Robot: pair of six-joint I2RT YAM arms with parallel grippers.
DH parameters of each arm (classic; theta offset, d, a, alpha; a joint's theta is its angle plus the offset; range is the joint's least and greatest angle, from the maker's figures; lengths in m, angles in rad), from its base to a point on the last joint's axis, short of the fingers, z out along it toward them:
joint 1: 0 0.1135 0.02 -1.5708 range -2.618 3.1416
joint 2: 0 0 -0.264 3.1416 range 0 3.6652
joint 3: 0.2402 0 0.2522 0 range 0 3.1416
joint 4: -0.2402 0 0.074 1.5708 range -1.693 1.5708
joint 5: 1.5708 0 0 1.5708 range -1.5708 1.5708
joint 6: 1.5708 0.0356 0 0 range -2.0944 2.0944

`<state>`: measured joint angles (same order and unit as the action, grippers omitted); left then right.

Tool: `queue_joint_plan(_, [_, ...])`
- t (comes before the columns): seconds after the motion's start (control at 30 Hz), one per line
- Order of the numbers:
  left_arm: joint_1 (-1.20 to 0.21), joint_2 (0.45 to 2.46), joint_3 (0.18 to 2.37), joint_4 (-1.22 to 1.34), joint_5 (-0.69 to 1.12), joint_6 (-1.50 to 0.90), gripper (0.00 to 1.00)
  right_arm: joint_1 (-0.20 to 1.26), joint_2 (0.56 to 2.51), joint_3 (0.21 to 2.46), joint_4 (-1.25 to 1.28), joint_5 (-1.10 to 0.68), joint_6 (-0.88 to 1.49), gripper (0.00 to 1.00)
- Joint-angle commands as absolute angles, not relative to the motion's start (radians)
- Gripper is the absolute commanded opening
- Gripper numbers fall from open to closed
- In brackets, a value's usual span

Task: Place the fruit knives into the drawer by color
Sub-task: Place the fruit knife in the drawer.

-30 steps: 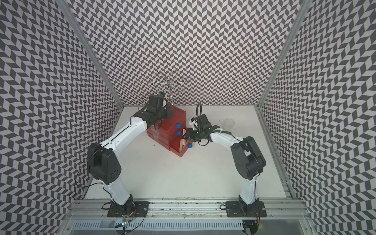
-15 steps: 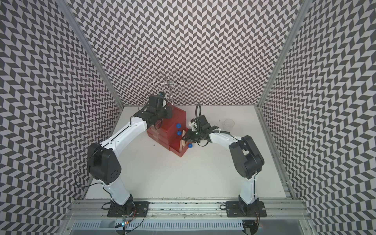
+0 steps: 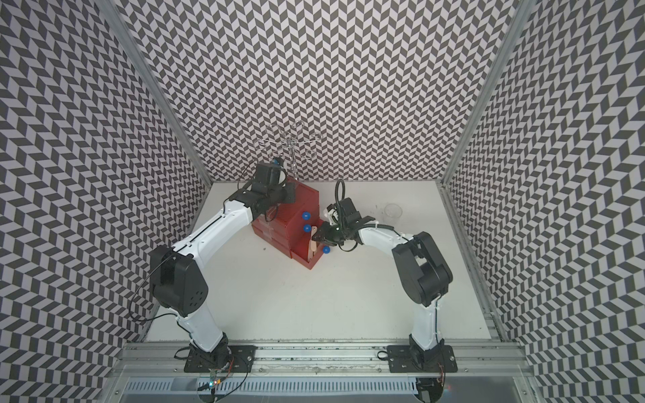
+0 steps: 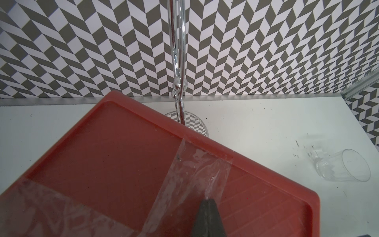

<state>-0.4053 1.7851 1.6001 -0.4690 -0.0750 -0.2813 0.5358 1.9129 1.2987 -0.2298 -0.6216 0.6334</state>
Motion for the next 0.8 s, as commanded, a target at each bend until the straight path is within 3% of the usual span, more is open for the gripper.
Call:
queue_joint_plan(0.0, [-0.403,1.903,1.519,-0.752,-0.075,-0.281,0.0,0.544,1.919,1.294,-0.187,-0.613,0.629,0.29])
queue_joint_plan(0.27, [-0.402,1.903,1.519,-0.752,-0.075,-0.282,0.0,0.543,1.894,1.292,-0.183,-0.618,0.611,0.28])
queue_joint_plan(0.67, [-0.403,1.902,1.519,-0.751,-0.076,-0.281,0.0,0.512,1.722,1.273,-0.264,-0.548,0.535,0.02])
queue_joint_plan(0.77, [-0.403,1.901,1.519,-0.751,-0.078,-0.281,0.0,0.486,1.683,1.232,-0.254,-0.546,0.532,0.0])
